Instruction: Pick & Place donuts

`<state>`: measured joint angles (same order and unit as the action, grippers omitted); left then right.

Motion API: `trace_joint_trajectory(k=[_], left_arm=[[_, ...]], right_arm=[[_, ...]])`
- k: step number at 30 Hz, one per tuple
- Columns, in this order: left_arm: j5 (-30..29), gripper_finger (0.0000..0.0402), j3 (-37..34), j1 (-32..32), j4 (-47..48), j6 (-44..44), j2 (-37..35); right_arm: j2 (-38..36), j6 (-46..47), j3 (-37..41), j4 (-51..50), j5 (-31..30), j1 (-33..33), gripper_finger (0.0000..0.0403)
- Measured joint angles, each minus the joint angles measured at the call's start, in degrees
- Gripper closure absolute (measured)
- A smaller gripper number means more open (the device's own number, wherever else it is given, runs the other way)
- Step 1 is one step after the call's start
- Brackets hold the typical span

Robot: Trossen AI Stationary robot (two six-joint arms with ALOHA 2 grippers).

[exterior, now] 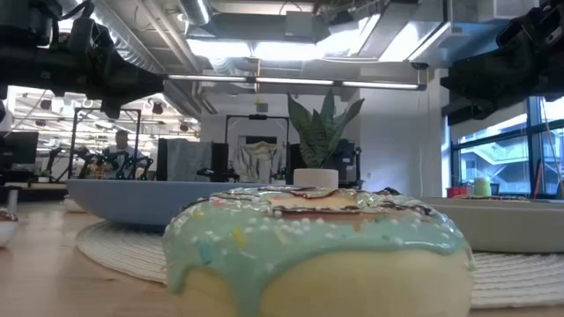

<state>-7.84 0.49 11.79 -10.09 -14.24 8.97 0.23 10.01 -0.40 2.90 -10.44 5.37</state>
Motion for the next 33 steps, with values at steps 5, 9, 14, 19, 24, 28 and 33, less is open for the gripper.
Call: trace_joint_trajectory(k=[5, 9, 14, 19, 24, 28, 33], left_arm=[[-0.01, 0.0315, 0.02, -0.02, 0.0, 0.02, 0.0], [-0.02, 0.0315, 0.0, -0.01, 0.01, 0.02, 0.0], [0.0, 0.0315, 0.0, 0.0, 0.0, 0.02, 0.0], [-0.01, 0.0315, 0.01, -0.01, 0.0, 0.02, 0.0], [0.0, 0.0315, 0.02, 0.0, 0.0, 0.02, 0.0], [-0.01, 0.0315, 0.01, 0.0, 0.0, 0.02, 0.01], [-0.04, 0.0315, 0.0, -0.02, 0.0, 0.02, 0.0]], right_arm=[[0.0, 0.01, 0.0, 0.01, 0.0, 0.02, 0.0228], [0.0, 0.01, -0.01, 0.02, -0.01, 0.0, 0.0228], [0.02, 4.93, -0.02, 0.41, 0.01, 0.02, 0.0228], [0.47, 10.74, -0.15, 2.05, 1.91, 0.0, 0.0228], [5.34, 10.65, -4.69, -1.89, -4.95, 0.03, 0.0228], [13.95, 13.3, -11.25, -10.47, -19.58, 0.0, 0.0228], [26.39, 35.54, -18.13, -26.65, -25.23, 0.0, 0.0228]])
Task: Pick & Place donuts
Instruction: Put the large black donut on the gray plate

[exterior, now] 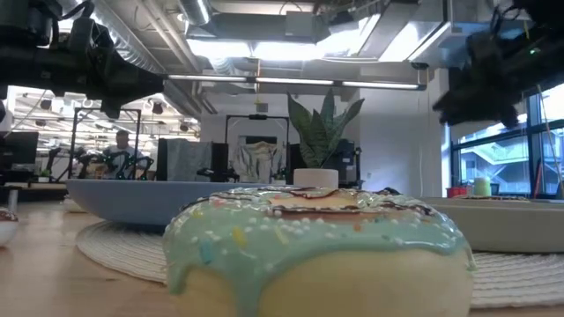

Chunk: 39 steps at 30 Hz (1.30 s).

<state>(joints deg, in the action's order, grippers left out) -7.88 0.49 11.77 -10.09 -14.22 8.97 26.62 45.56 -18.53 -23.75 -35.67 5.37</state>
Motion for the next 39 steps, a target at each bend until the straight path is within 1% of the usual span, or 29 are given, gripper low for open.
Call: trace_joint_trajectory(k=[1, 3, 7, 9, 13, 15, 17, 21, 26, 32, 34, 37, 39], left_arm=[[-0.02, 0.0315, 0.02, 0.01, 0.0, -0.01, 0.0], [0.0, 0.0315, 0.01, 0.02, 0.0, -0.02, 0.0], [0.0, 0.0315, 0.01, 0.02, 0.0, 0.0, 0.0], [0.02, 0.0315, 0.02, 0.02, 0.0, -0.02, 0.0], [0.02, 0.0315, 0.01, 0.01, 0.0, -0.02, 0.0], [0.0, 0.0315, 0.0, 0.0, 0.0, -0.02, 0.0], [-0.04, 0.0315, 0.0, 0.0, 0.0, 0.0, 0.0], [-0.97, 0.0315, 0.0, 0.0, 0.0, -0.04, 0.0], [-0.99, 0.0315, 0.0, 0.0, 0.0, -0.2, 0.0], [-1.0, 0.0315, 0.01, 0.01, 0.0, -0.22, 0.0], [-1.01, 0.0315, 0.0, 0.0, 0.0, -0.22, 0.0], [-1.01, 0.0315, 0.0, 0.01, 0.0, -0.2, 0.0], [-1.01, 0.0315, 0.0, 0.0, 0.0, -0.18, 0.0]], right_arm=[[2.39, 4.8, -0.76, -2.37, 0.46, 0.0, 0.0228], [6.9, 11.58, -1.93, -6.04, 3.69, -0.02, 0.0228], [14.02, 16.14, -4.66, -8.07, 13.72, -0.01, 0.0228], [17.24, 17.63, -6.73, -8.51, 16.88, 0.01, 0.0228], [24.31, 21.99, -11.33, -16.77, 17.7, -0.29, 0.0228], [27.94, 24.19, -13.49, -20.46, 19.12, -0.52, 0.0228], [31.3, 25.54, -14.7, -21.93, 20.59, -0.55, 0.0228], [36.52, 26.26, -15.64, -20.96, 24.67, -0.55, 0.0228], [40.35, 26.19, -15.6, -21.57, 29.84, -0.55, 0.0228], [41.3, 26.17, -15.6, -21.51, 30.83, -0.55, 0.0223], [41.3, 26.15, -15.6, -21.55, 30.81, -0.55, 0.0209], [41.6, 26.13, -15.6, -21.43, 30.68, -0.55, 0.0174], [41.71, 25.94, -15.56, -21.38, 29.32, -0.55, 0.0149]])
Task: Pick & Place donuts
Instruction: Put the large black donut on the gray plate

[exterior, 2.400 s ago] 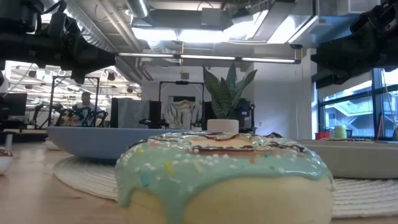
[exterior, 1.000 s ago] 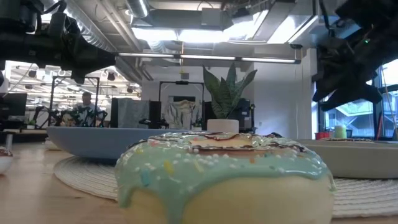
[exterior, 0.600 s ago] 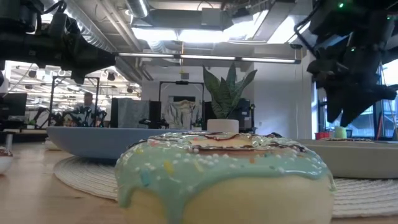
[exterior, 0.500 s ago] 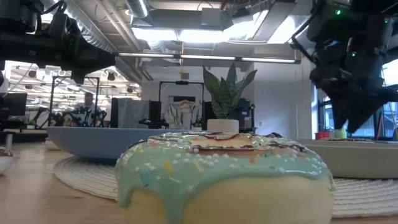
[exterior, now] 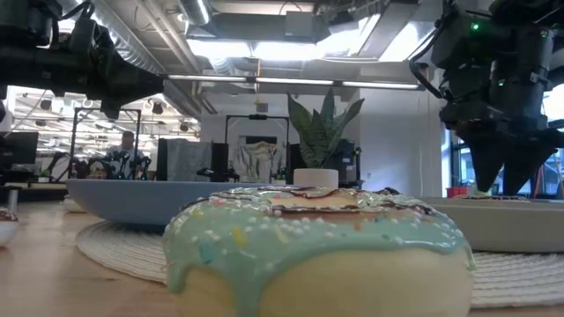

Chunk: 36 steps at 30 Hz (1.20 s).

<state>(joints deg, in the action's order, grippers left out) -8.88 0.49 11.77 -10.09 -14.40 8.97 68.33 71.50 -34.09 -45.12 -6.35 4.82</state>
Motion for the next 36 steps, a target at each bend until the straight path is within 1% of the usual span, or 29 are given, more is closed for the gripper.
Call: trace_joint_trajectory(k=[2, 5, 7, 11, 17, 20, 24, 30, 36], left_arm=[[-0.01, 0.0315, 0.01, 0.01, 0.0, 0.0, 0.0], [-0.02, 0.0315, 0.0, 0.01, 0.0, 0.05, 0.0], [-0.04, 0.0315, 0.02, 0.0, 0.0, 0.03, 0.0], [-0.15, 0.0315, 0.01, 0.0, 0.0, 0.0, 0.0], [-0.16, 0.0315, 0.0, -0.05, 0.0, 0.0, 0.0], [-0.17, 0.0315, 0.01, -0.05, 0.0, 0.06, 0.0], [-0.2, 0.0315, 0.01, -0.05, 0.0, 0.05, 0.01], [-0.21, 0.0315, 0.02, -0.05, 0.0, 0.16, 0.0], [-0.22, 0.0315, 0.0, -0.05, 0.01, 0.18, 0.0]], right_arm=[[-0.01, 0.01, 0.0, 0.42, -0.48, 0.0, 0.013], [0.03, 0.05, 0.03, 0.35, -0.5, 0.0, 0.0112], [0.72, 0.28, 0.49, 0.6, -0.31, 0.0, 0.0109], [2.94, 0.29, 1.37, 1.22, 2.15, -0.11, 0.0108], [7.55, 0.29, 1.64, 3.76, 2.37, -0.13, 0.0111], [9.18, 0.26, 1.61, 4.81, 2.34, -0.13, 0.0129], [9.87, 0.11, 1.42, 4.7, 2.44, -0.15, 0.0168], [8.66, -1.12, 1.04, 4.23, 3.28, -0.15, 0.0225], [7.32, -2.26, -1.77, 3.33, 3.3, -0.15, 0.0266]])
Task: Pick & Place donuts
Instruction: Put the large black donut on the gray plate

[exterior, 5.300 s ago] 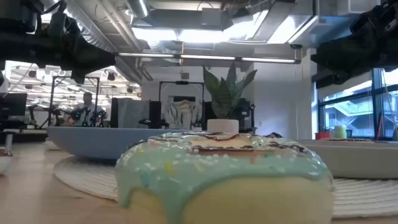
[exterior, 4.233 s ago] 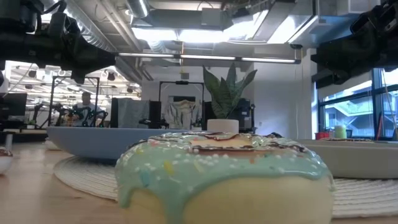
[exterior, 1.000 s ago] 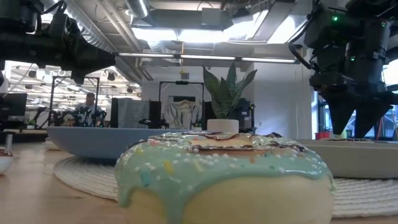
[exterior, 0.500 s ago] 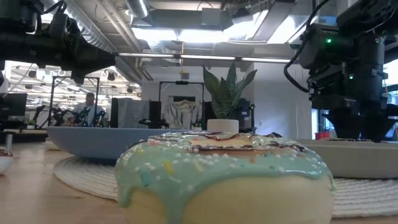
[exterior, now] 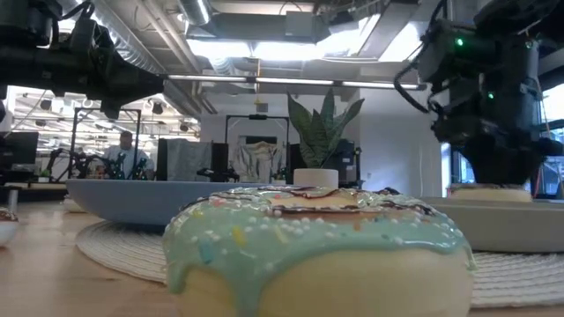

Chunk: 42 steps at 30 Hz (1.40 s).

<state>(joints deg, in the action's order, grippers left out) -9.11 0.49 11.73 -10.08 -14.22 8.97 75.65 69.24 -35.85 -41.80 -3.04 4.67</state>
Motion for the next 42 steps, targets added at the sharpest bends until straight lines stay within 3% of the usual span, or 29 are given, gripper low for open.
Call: trace_joint_trajectory(k=[4, 13, 20, 32, 42], left_arm=[[-0.25, 0.0315, 0.0, 0.0, -0.01, 0.0, 0.0], [-0.3, 0.0315, 0.0, 0.0, -0.01, 0.0, 0.0], [-0.28, 0.0315, 0.0, 0.0, -0.01, 0.0, 0.0], [-0.37, 0.0315, 0.0, 0.02, -0.38, 0.0, 0.02], [-0.37, 0.0315, 0.02, 0.02, -0.42, -0.02, 0.0]], right_arm=[[-0.06, -2.17, -4.09, 1.8, -0.12, 0.58, 0.0285], [3.15, -5.41, -9.43, 19.06, -0.3, 4.7, 0.0298], [10.79, -6.01, -12.89, 18.17, 0.63, 7.83, 0.0298], [21.14, -17.26, -31.94, 2.8, 1.68, 8.76, 0.0299], [31.59, -16.99, -35.73, 2.92, 4.8, 11.05, 0.0299]])
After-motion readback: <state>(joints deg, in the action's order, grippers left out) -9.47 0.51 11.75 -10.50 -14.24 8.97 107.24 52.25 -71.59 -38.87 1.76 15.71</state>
